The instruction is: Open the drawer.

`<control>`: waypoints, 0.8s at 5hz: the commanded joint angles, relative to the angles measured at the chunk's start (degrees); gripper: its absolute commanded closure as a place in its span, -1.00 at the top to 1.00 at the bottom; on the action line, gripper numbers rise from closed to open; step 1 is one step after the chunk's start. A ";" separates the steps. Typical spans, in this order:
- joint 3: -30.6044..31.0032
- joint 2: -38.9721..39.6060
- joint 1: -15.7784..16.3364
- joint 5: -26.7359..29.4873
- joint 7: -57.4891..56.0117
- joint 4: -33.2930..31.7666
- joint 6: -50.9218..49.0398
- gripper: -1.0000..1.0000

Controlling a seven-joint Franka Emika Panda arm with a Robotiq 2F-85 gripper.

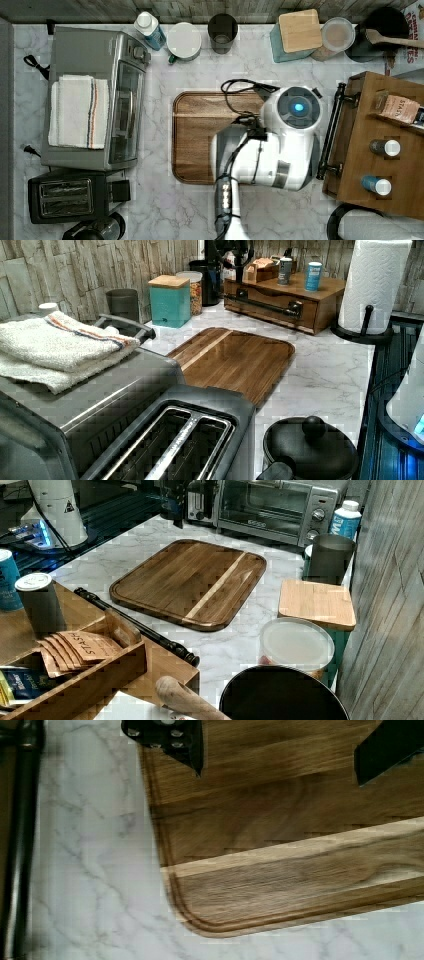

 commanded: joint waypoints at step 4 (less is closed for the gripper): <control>-4.52 10.74 -10.26 0.99 -11.06 9.49 15.21 1.00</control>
